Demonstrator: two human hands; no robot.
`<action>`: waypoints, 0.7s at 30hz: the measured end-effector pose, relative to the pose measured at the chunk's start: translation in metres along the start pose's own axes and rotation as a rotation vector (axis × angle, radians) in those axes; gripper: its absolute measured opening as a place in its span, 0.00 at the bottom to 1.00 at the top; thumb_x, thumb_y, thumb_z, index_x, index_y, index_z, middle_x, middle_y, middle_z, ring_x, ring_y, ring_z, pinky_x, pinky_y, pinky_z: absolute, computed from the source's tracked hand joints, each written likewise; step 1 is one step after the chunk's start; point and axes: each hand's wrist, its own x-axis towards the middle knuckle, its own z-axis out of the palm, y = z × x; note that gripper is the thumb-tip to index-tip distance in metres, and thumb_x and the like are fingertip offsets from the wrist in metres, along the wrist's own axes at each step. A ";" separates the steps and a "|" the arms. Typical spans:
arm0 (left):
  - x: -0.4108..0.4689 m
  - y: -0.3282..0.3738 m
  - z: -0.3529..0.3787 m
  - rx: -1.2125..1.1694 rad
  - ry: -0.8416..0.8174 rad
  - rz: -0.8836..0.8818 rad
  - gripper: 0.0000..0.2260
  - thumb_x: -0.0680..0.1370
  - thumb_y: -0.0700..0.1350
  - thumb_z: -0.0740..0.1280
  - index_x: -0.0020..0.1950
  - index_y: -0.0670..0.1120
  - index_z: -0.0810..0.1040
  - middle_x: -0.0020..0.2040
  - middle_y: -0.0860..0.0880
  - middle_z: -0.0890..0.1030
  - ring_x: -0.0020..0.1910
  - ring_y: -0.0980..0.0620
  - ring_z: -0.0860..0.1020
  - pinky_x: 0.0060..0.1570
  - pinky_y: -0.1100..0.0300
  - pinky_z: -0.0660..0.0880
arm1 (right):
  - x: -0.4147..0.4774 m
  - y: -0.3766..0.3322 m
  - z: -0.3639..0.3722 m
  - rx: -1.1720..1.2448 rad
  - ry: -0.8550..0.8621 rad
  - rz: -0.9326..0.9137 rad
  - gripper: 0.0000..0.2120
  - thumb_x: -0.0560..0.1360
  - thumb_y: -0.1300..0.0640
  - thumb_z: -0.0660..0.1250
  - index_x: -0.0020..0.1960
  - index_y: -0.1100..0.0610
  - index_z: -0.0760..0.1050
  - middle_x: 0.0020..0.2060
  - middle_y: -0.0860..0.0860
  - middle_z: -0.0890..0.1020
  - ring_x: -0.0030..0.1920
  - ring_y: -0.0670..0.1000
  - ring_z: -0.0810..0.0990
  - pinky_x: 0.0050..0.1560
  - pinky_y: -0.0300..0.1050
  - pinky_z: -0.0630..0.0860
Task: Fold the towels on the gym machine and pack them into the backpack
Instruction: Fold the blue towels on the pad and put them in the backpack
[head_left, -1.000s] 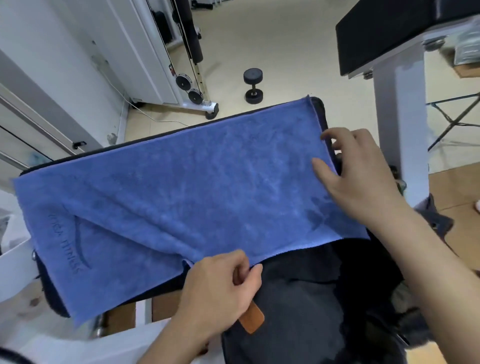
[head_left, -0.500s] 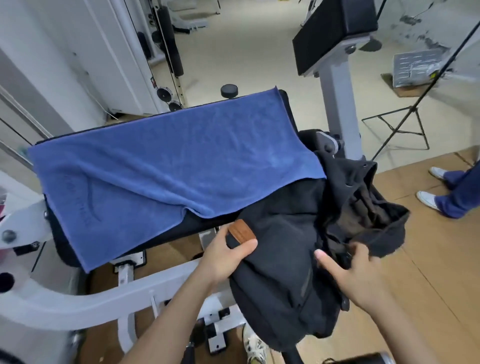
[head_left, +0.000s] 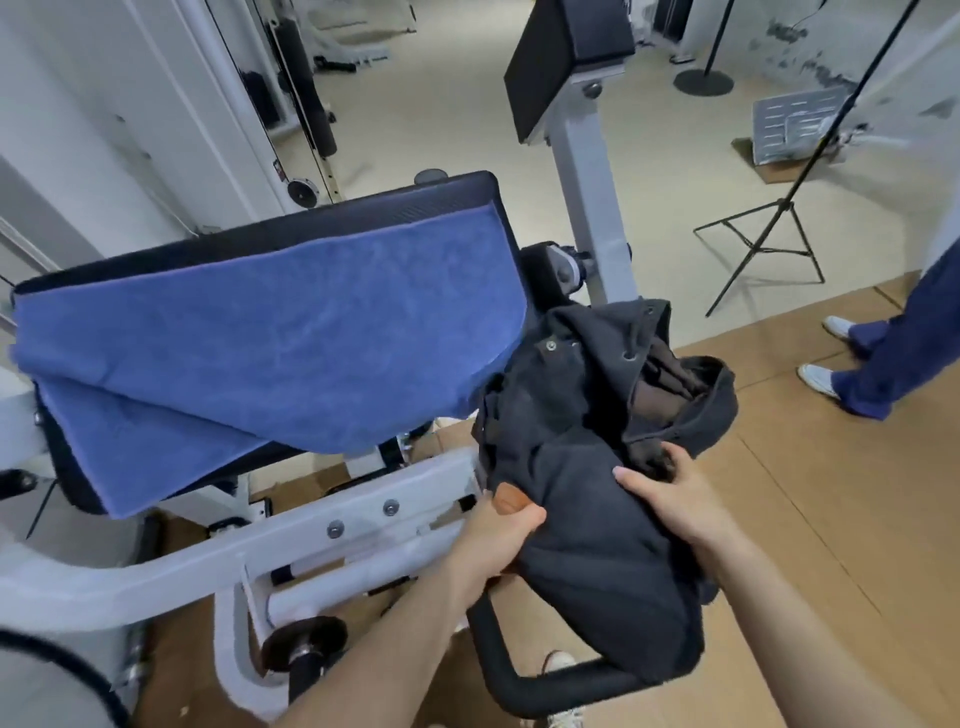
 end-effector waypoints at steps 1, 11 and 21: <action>0.008 -0.001 -0.001 0.036 0.033 0.014 0.08 0.76 0.48 0.68 0.54 0.51 0.75 0.53 0.50 0.81 0.52 0.52 0.79 0.54 0.56 0.75 | 0.007 0.001 0.005 -0.041 0.021 -0.035 0.33 0.71 0.49 0.75 0.71 0.53 0.64 0.62 0.49 0.73 0.58 0.52 0.74 0.58 0.50 0.74; 0.044 -0.040 0.031 1.273 0.121 0.251 0.13 0.80 0.50 0.59 0.54 0.45 0.79 0.54 0.45 0.79 0.55 0.44 0.76 0.51 0.53 0.74 | 0.057 0.034 0.022 -1.097 -0.312 -0.148 0.11 0.79 0.55 0.55 0.40 0.54 0.72 0.38 0.52 0.76 0.40 0.52 0.75 0.35 0.41 0.65; 0.050 0.073 -0.095 0.884 0.618 0.539 0.16 0.77 0.39 0.63 0.63 0.46 0.77 0.60 0.47 0.77 0.60 0.44 0.74 0.58 0.54 0.69 | 0.071 -0.099 0.066 -0.623 -0.141 -0.529 0.14 0.76 0.51 0.62 0.60 0.52 0.70 0.49 0.50 0.81 0.50 0.56 0.78 0.45 0.49 0.75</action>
